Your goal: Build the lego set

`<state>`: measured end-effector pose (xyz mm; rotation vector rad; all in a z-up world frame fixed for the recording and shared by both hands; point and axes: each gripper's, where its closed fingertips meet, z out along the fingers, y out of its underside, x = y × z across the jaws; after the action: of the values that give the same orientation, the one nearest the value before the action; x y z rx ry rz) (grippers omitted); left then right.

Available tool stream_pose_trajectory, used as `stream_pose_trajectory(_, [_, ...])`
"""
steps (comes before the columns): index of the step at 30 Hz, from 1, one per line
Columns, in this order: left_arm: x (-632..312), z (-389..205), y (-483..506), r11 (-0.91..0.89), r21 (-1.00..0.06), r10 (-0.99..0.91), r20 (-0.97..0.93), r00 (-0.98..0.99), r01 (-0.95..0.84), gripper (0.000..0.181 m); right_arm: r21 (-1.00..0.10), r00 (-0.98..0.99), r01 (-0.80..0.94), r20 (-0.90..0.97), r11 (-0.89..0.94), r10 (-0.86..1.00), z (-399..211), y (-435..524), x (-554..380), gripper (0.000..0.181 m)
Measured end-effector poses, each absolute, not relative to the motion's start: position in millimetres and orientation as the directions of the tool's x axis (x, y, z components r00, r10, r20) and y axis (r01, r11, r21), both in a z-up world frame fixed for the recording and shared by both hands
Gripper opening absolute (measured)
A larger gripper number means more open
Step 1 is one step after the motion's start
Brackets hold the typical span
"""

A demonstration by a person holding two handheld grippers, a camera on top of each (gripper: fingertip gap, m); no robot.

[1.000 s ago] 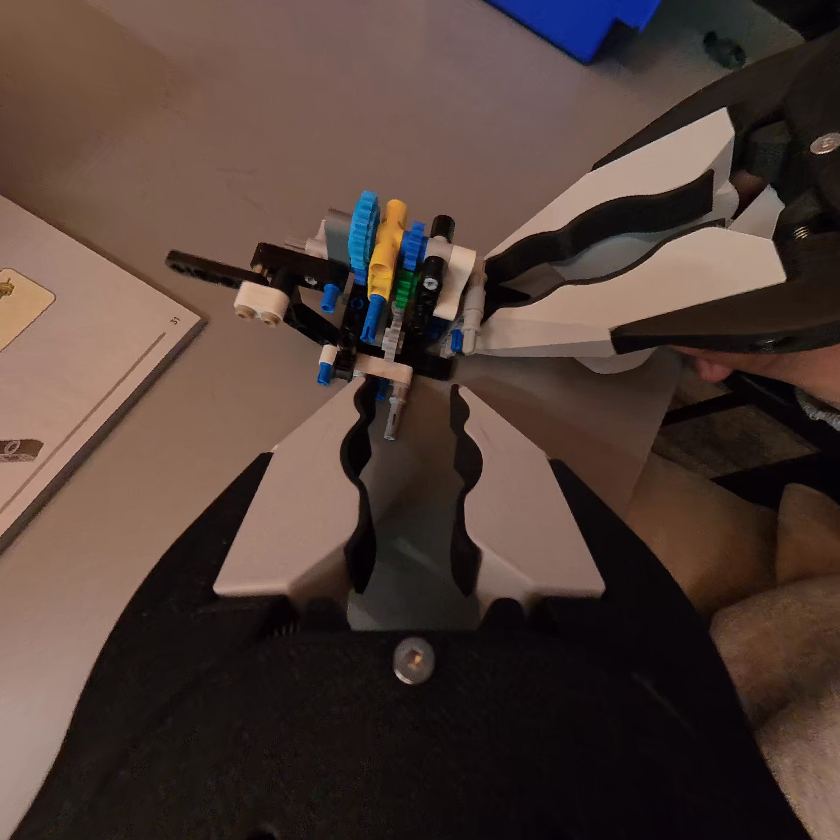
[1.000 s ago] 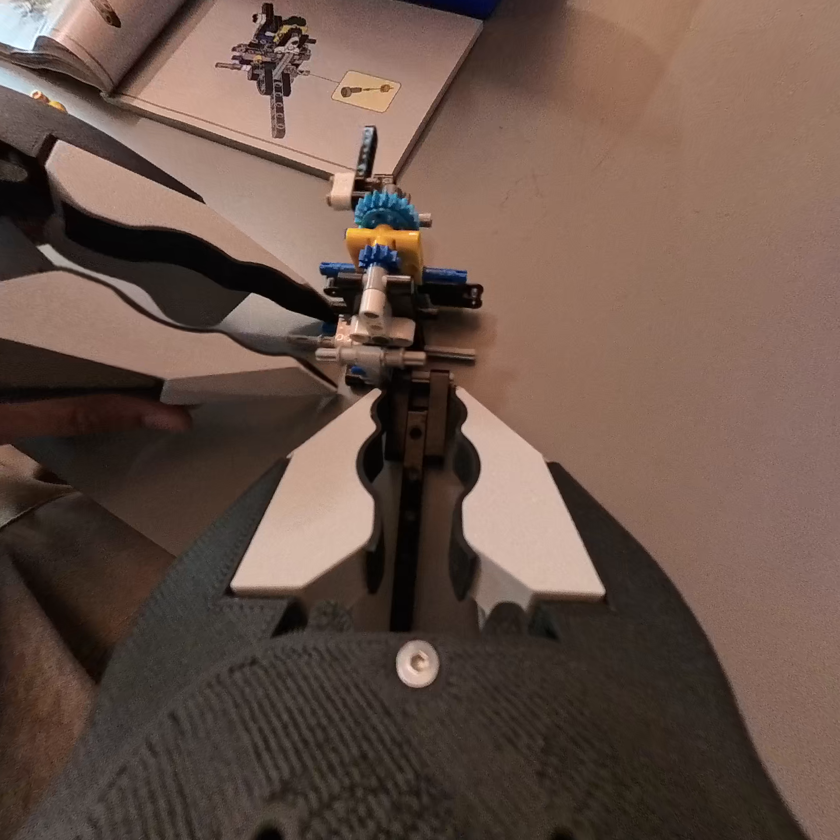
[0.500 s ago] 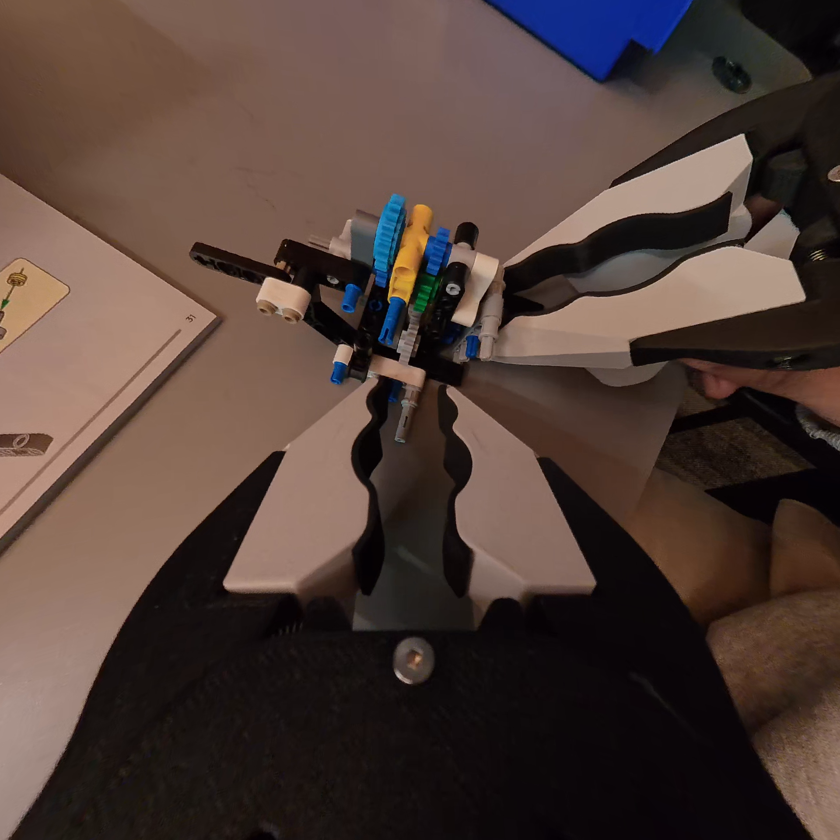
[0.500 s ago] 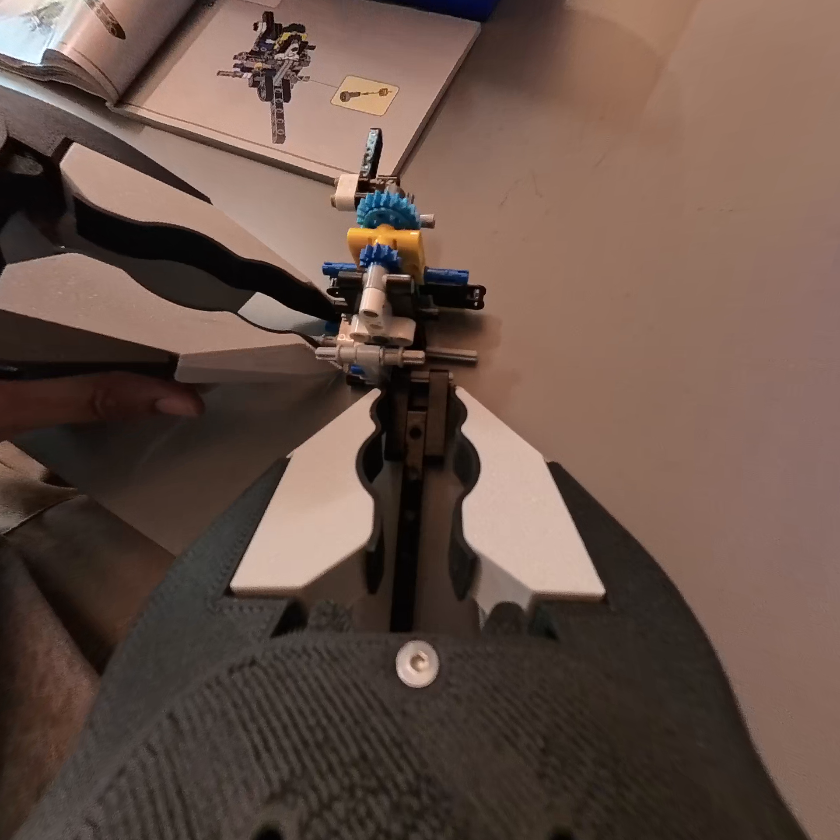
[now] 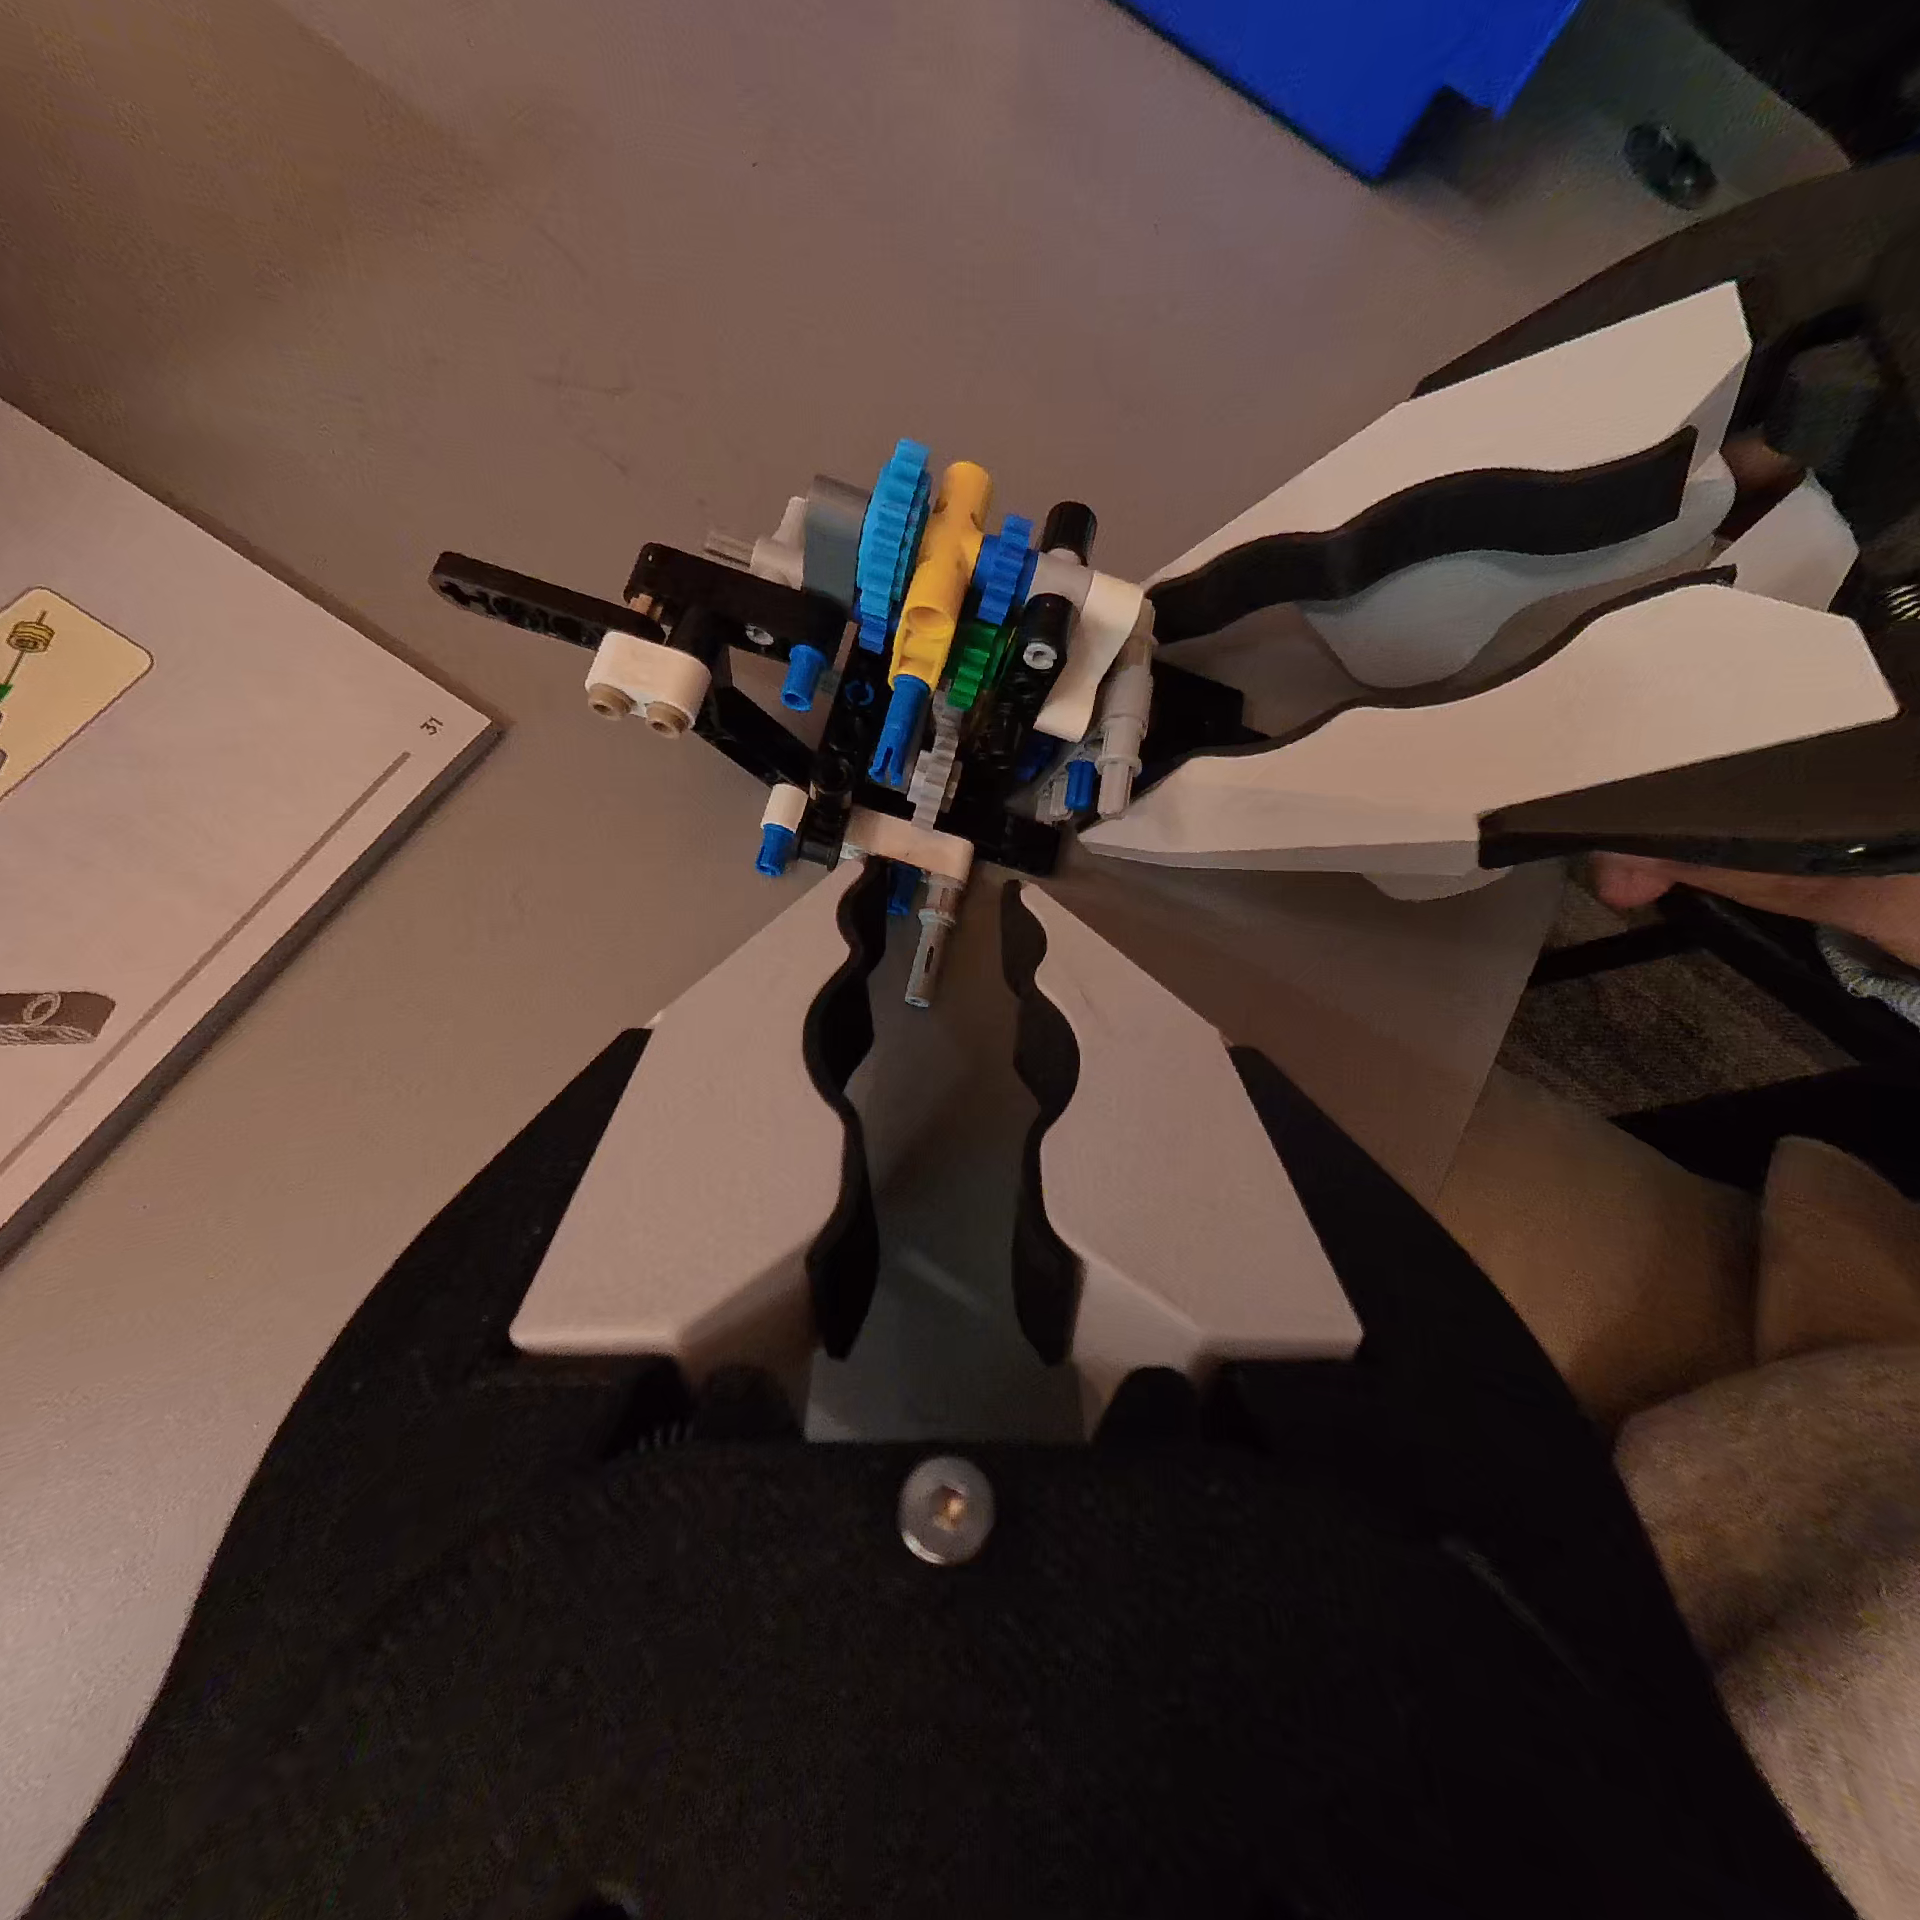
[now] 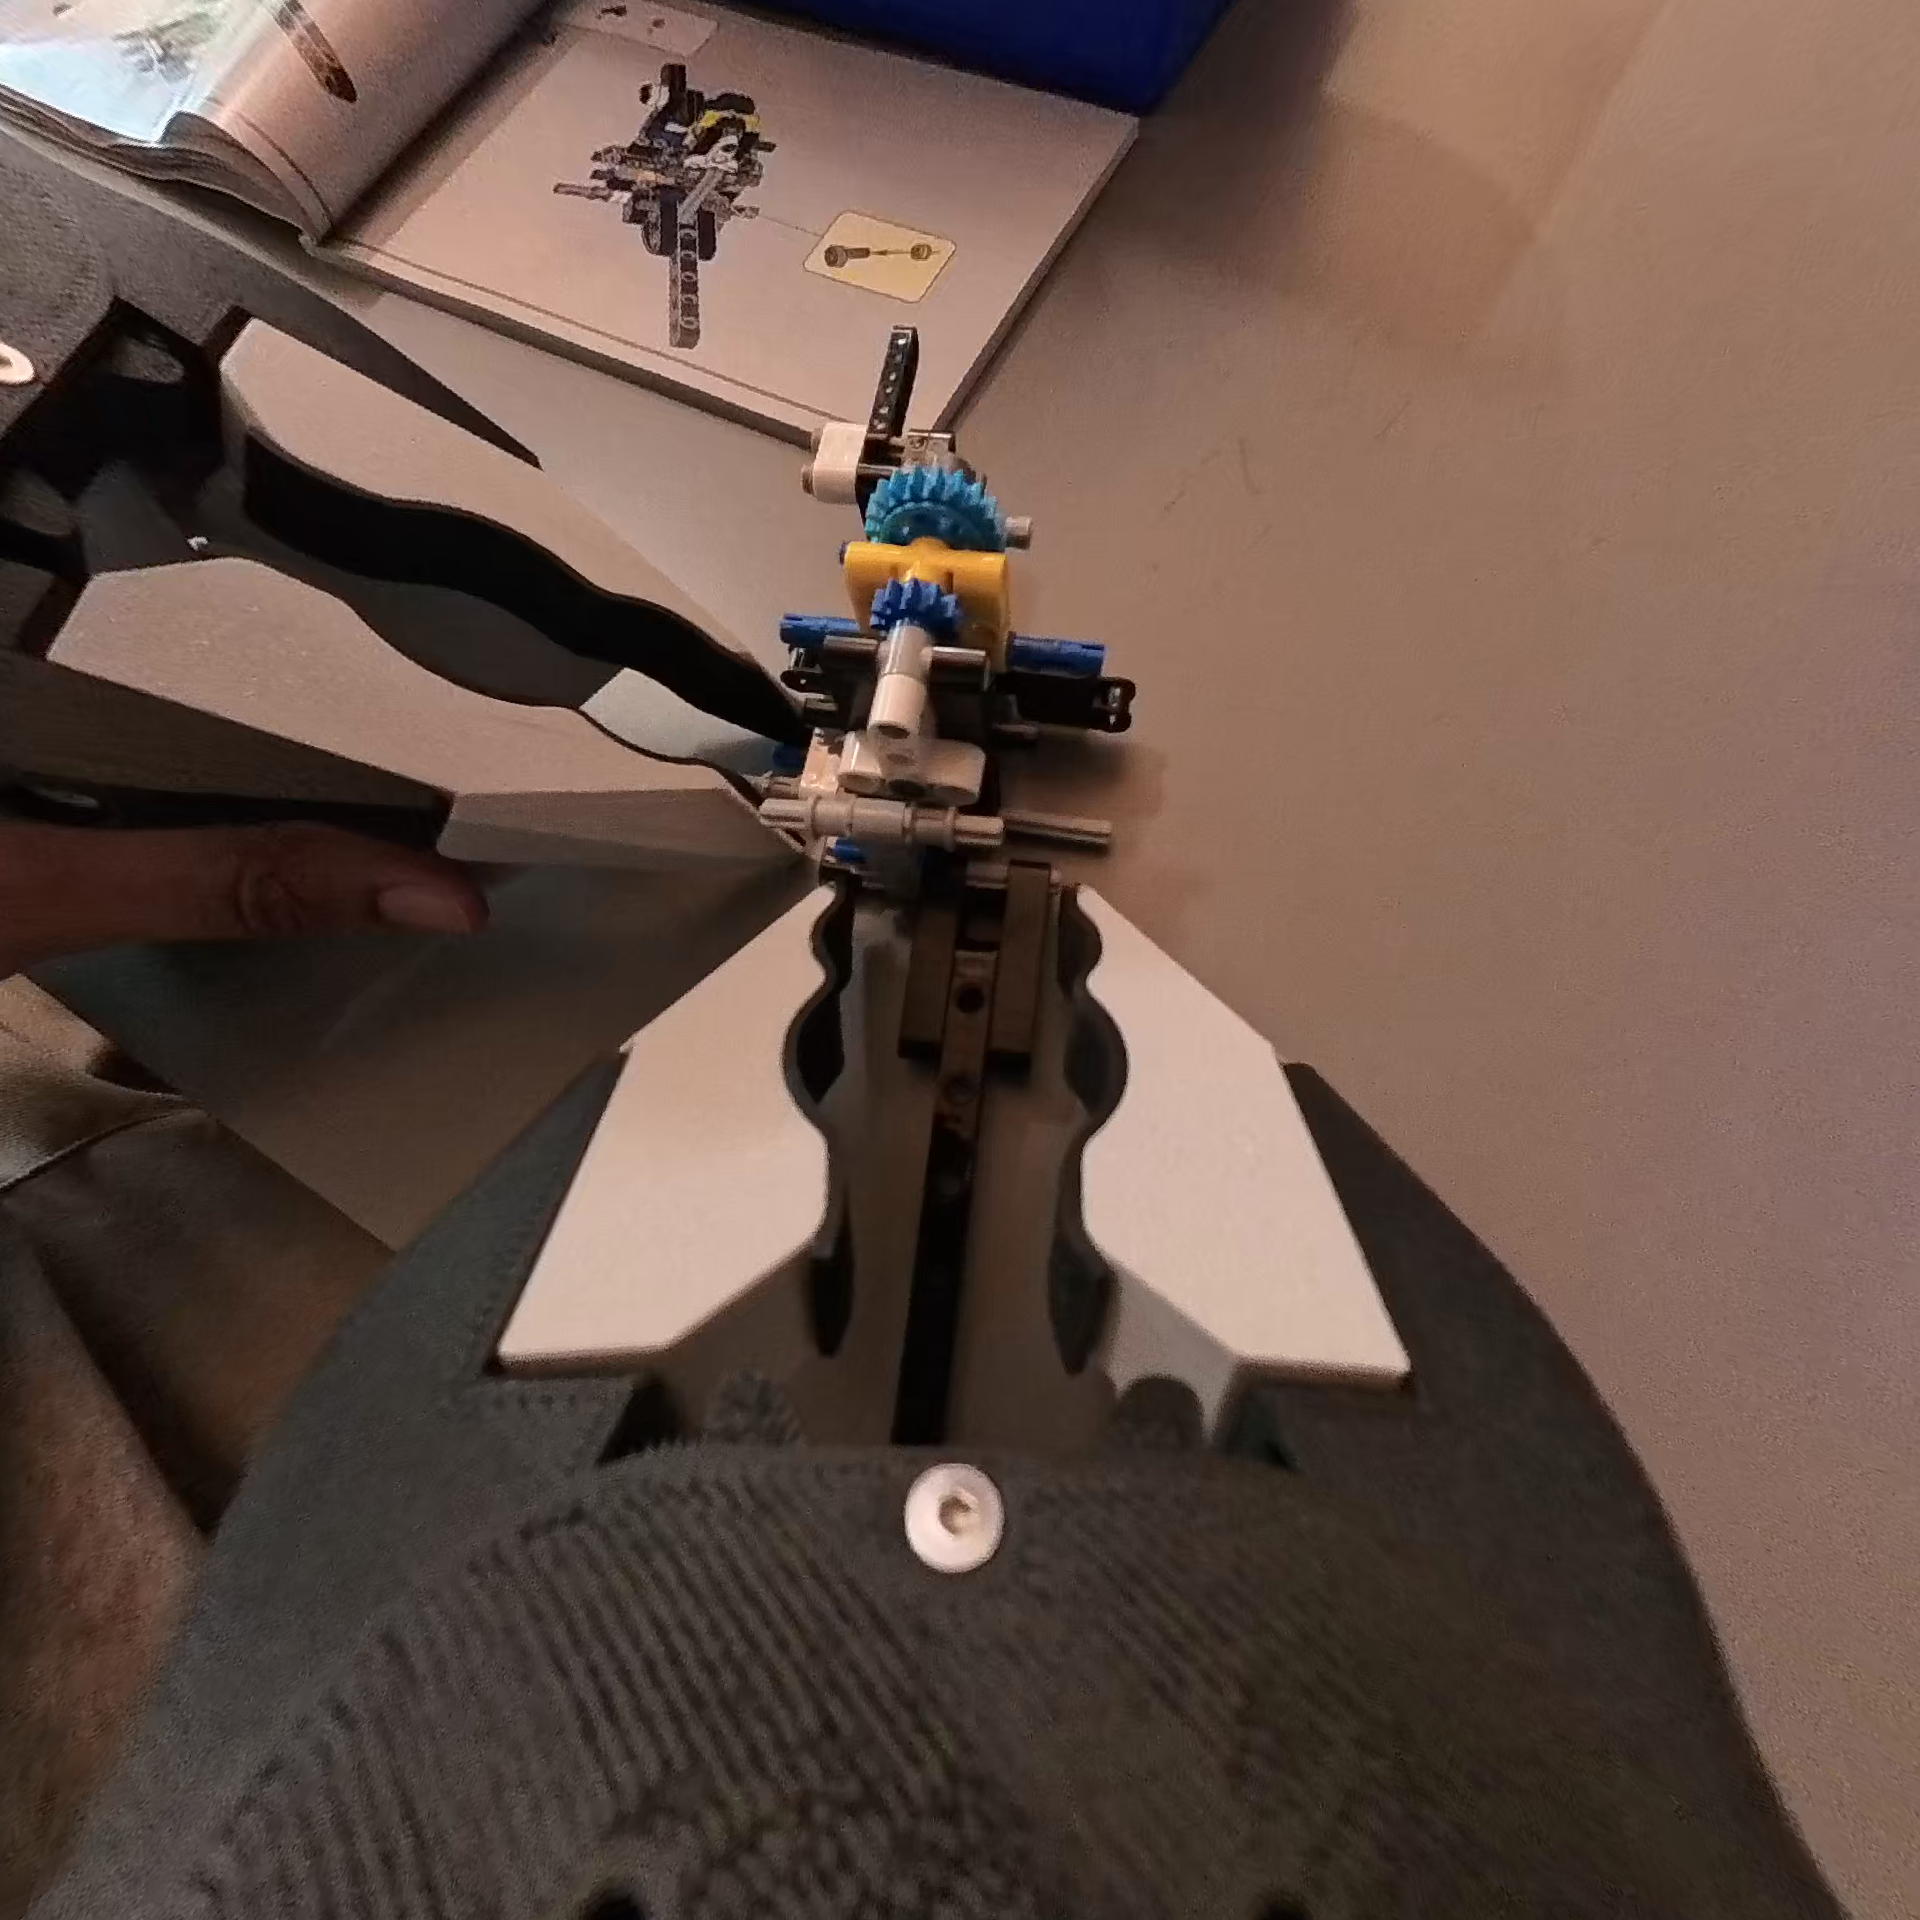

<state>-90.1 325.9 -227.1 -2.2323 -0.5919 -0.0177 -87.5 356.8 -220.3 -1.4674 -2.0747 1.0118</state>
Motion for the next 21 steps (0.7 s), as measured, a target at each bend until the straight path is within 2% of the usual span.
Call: stream_pose_trajectory(21, [-90.9,-227.9,325.8,-0.569,-0.712,0.414,0.184,0.892,0.411,0.018,-0.743,-0.374,0.642,-0.084,0.193,0.923,-223.7,357.6,-90.6,0.033])
